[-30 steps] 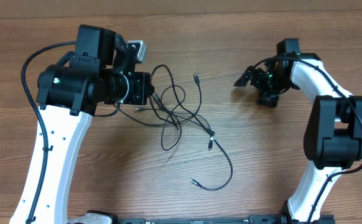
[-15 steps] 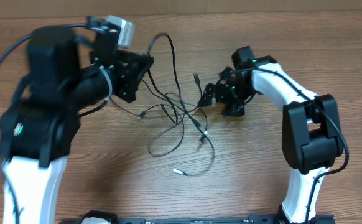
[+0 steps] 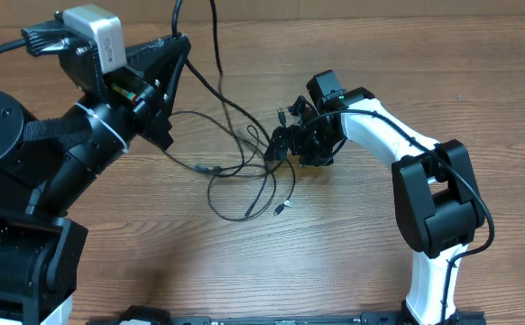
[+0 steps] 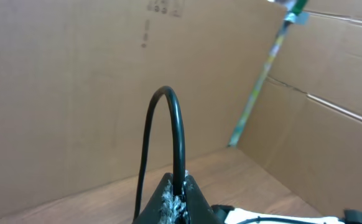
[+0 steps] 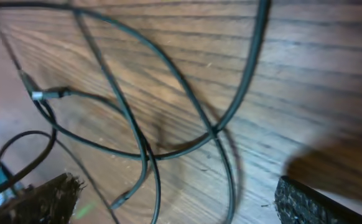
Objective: Untangle cables
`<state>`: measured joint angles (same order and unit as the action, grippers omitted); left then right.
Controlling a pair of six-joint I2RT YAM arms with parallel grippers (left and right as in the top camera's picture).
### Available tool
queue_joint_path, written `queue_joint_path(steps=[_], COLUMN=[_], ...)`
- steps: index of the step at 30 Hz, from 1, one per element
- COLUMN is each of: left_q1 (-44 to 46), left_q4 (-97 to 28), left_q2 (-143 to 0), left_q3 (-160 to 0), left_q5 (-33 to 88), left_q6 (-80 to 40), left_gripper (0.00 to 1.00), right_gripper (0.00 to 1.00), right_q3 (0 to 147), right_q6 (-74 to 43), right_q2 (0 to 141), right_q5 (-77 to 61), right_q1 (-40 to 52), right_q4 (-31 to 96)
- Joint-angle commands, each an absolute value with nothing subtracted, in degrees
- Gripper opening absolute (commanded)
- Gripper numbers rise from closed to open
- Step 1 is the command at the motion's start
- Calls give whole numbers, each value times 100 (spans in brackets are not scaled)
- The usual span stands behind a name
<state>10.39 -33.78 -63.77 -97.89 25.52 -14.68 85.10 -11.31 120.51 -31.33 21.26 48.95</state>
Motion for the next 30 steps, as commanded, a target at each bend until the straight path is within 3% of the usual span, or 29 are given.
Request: queue_joint_path(steps=[1,11,18,30], left_q1=[1015,1013,1013,1013], left_q4=[-3533,-4469,-4687,-6482], left_q2=[-6405,-6788,-7052,-7972], left_q3=[-9883,-9883,-9883,-9878], left_q5=[1621,-694,-1066,-1857], left_q6=[-1586,-1590,-1588,-2018], left_gripper=[4,4,4,4], right_gripper=[100,100,100,100], right_q3=[8479,8468,8468,8433], right_q6=[-1061,-1063,-1063,-1061], right_q2=[12097,12097,12097,12097], right_q5=[-2620,-1940,-1398,-604], right_q1=[2121,2121,2121,2121], right_q4=[4873,4956,4934,4757])
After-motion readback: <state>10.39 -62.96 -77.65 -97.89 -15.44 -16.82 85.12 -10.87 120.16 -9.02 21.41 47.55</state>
